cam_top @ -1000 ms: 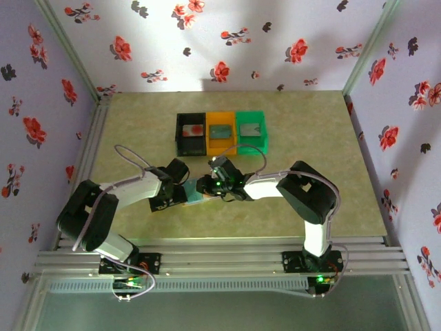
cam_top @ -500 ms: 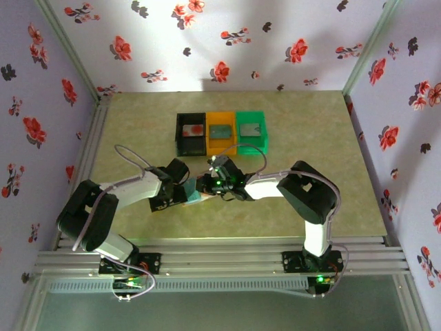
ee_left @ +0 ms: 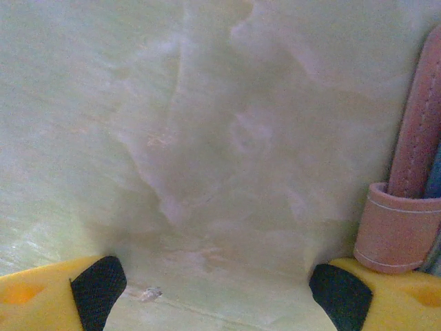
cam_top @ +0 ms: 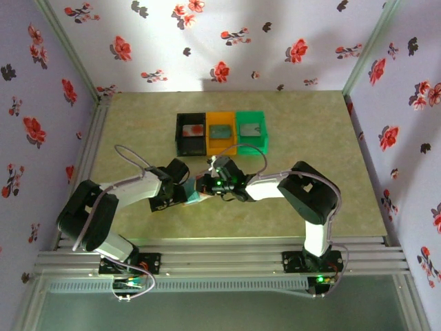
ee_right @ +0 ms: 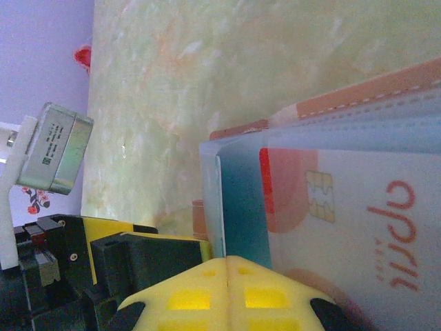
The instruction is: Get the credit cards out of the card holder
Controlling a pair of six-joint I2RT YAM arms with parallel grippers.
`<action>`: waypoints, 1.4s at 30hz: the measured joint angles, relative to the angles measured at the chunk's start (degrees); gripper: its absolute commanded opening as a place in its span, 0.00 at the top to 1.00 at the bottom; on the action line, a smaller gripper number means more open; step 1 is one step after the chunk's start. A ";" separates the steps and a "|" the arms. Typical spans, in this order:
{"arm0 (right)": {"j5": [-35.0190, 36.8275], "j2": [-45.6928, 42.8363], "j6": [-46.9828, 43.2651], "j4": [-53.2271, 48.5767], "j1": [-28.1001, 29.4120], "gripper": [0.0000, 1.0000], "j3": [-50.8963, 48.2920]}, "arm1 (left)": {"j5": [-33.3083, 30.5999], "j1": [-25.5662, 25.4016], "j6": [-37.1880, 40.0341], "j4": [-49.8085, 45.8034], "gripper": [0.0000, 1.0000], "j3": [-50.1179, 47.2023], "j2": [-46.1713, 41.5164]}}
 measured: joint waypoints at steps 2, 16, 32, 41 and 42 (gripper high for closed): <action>0.04 -0.42 -0.02 0.00 -0.02 1.00 -0.48 | 0.00 0.00 0.00 0.00 0.17 0.00 0.00; 0.87 -3.02 0.00 0.02 -1.51 1.00 -5.05 | -0.07 -0.09 0.00 0.00 0.17 0.02 0.02; 1.66 -7.17 0.92 1.44 -3.98 1.00 -9.22 | -0.07 -0.11 0.00 -0.09 0.17 0.11 0.07; 2.23 -10.88 0.85 1.36 -5.64 1.00 -10.27 | 0.00 -0.09 0.04 -0.50 0.17 0.46 0.26; 2.23 -11.28 0.83 1.33 -5.73 1.00 -10.49 | 0.00 -0.09 0.04 -0.59 0.18 0.50 0.26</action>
